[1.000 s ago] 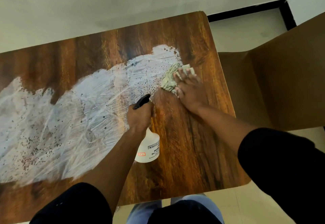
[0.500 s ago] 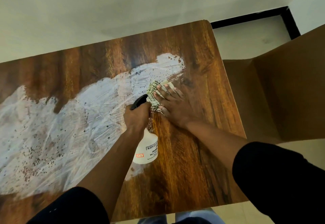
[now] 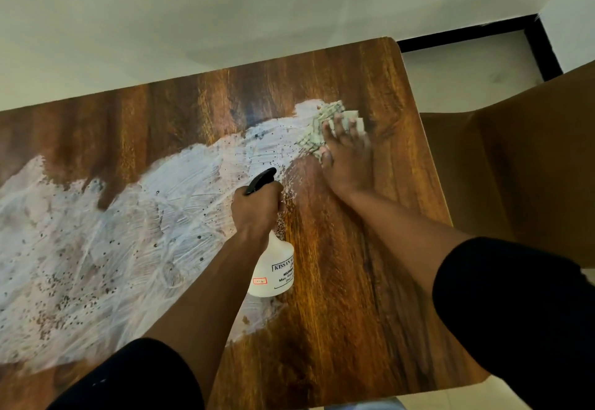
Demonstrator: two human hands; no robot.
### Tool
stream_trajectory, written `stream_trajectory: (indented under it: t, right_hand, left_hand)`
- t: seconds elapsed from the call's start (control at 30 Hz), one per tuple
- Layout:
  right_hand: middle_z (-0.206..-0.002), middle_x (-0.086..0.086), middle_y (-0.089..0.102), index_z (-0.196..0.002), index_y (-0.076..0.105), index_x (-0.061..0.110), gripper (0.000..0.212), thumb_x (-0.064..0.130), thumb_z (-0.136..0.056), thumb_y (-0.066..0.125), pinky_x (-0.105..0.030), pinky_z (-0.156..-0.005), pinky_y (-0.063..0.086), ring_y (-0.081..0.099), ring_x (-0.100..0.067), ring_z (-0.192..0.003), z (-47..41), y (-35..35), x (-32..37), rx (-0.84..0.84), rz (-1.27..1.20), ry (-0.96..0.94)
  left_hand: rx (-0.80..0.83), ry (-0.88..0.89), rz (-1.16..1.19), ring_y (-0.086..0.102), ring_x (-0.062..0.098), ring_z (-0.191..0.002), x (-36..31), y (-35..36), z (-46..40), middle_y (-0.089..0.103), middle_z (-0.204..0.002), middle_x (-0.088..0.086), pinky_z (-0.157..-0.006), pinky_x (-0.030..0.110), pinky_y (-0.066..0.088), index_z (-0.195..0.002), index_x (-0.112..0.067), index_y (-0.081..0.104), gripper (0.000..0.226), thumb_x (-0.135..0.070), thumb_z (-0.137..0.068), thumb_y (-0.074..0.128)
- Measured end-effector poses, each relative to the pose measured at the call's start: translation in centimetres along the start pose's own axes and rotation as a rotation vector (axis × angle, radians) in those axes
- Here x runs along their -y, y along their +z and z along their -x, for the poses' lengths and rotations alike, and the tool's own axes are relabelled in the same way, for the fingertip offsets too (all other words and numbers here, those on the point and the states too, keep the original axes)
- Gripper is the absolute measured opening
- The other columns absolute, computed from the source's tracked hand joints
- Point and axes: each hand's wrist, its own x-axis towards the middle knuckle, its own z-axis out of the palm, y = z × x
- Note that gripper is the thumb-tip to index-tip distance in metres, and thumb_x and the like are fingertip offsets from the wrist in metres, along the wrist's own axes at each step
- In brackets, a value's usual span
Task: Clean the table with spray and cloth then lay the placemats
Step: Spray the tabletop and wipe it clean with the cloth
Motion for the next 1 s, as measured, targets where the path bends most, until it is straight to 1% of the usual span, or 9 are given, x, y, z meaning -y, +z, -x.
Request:
stream_trajectory:
  t: [0.13, 0.2, 0.33, 0.43, 0.53, 0.63, 0.77, 0.9, 1.0]
  right_hand:
    - [-0.172, 0.005, 0.008, -0.163, 0.019, 0.031, 0.063, 0.035, -0.107, 0.046, -0.051, -0.128, 0.012, 0.002, -0.024, -0.16, 3.0, 2.0, 0.7, 0.113, 0.039, -0.376]
    - [-0.172, 0.008, 0.009, -0.163, 0.021, 0.032, 0.06, 0.038, -0.107, 0.042, -0.047, -0.128, 0.01, 0.002, -0.021, -0.16, 2.2, 1.9, -0.6, 0.153, 0.021, -0.485]
    - [-0.171, 0.001, 0.018, -0.161, 0.027, 0.028, 0.057, 0.037, -0.105, 0.034, -0.051, -0.126, 0.017, 0.013, -0.027, -0.159, -1.6, 0.5, -2.7, 0.055, 0.025, -0.295]
    - [-0.171, -0.002, 0.021, -0.161, 0.031, 0.024, 0.056, 0.03, -0.106, 0.04, -0.052, -0.126, 0.017, 0.012, -0.028, -0.159, -5.2, -0.9, -3.5, -0.02, -0.011, -0.062]
    - [-0.171, -0.002, 0.018, -0.162, 0.028, 0.024, 0.058, 0.029, -0.106, 0.043, -0.05, -0.127, 0.012, 0.008, -0.029, -0.159, -7.3, -1.2, -2.4, -0.041, -0.012, 0.071]
    - [-0.172, -0.001, 0.011, -0.164, 0.02, 0.027, 0.062, 0.028, -0.106, 0.043, -0.051, -0.128, 0.007, 0.001, -0.029, -0.159, -6.9, -0.4, 0.0, -0.039, -0.012, 0.127]
    - [-0.172, 0.002, 0.006, -0.163, 0.016, 0.031, 0.061, 0.029, -0.107, 0.04, -0.055, -0.127, 0.008, -0.001, -0.028, -0.159, -4.9, 1.4, 3.5, 0.076, 0.011, -0.112]
    - [-0.172, 0.007, 0.004, -0.163, 0.016, 0.033, 0.058, 0.039, -0.11, 0.035, -0.046, -0.129, 0.003, -0.003, -0.02, -0.16, -4.6, 1.6, 3.0, 0.184, 0.014, -0.421]
    - [-0.172, 0.008, 0.005, -0.162, 0.017, 0.036, 0.057, 0.04, -0.109, 0.036, -0.047, -0.129, 0.005, 0.001, -0.021, -0.159, -7.1, 0.9, 0.7, 0.162, 0.02, -0.4]
  left_hand:
    - [-0.046, -0.02, -0.004, 0.054, 0.024, -0.059, -0.4, 0.4, -0.9, 0.065, -0.064, 0.006, -0.053, 0.033, 0.042, -0.076, -0.025, 0.072, 0.001, -0.025, -0.077, 0.072]
    - [-0.062, -0.029, -0.013, 0.057, 0.025, -0.063, -0.4, 0.5, -1.5, 0.066, -0.068, 0.004, -0.057, 0.034, 0.045, -0.089, -0.02, 0.076, 0.025, -0.032, -0.069, 0.071]
    - [-0.021, 0.002, 0.025, 0.059, 0.018, -0.061, -0.8, 0.1, -1.9, 0.065, -0.069, -0.002, -0.053, 0.031, 0.041, -0.13, -0.036, 0.074, 0.052, -0.024, -0.079, 0.068]
    - [-0.002, 0.035, 0.044, 0.06, 0.014, -0.056, -1.0, -0.3, -2.1, 0.064, -0.067, -0.001, -0.049, 0.029, 0.038, -0.138, -0.037, 0.069, 0.053, -0.013, -0.092, 0.064]
    - [-0.015, 0.03, 0.044, 0.055, 0.016, -0.057, -1.0, -0.5, -2.3, 0.06, -0.066, 0.0, -0.049, 0.03, 0.036, -0.126, -0.045, 0.067, 0.048, -0.013, -0.091, 0.064]
    - [-0.043, 0.017, 0.028, 0.045, 0.019, -0.056, -1.0, -0.5, -2.4, 0.053, -0.061, -0.001, -0.05, 0.031, 0.035, -0.096, -0.034, 0.068, 0.021, -0.017, -0.085, 0.067]
    - [-0.062, 0.004, 0.011, 0.052, 0.021, -0.058, -1.2, -0.4, -2.8, 0.061, -0.062, 0.001, -0.052, 0.032, 0.039, -0.082, -0.034, 0.069, 0.015, -0.019, -0.083, 0.068]
    - [-0.05, 0.018, 0.015, 0.06, 0.024, -0.064, -1.5, -0.2, -2.9, 0.066, -0.059, 0.001, -0.053, 0.033, 0.041, -0.073, -0.032, 0.068, 0.022, -0.016, -0.088, 0.069]
    - [-0.021, 0.015, 0.028, 0.06, 0.024, -0.066, -1.5, -0.4, -3.0, 0.064, -0.057, -0.001, -0.052, 0.031, 0.04, -0.076, -0.035, 0.066, 0.025, -0.015, -0.092, 0.068]
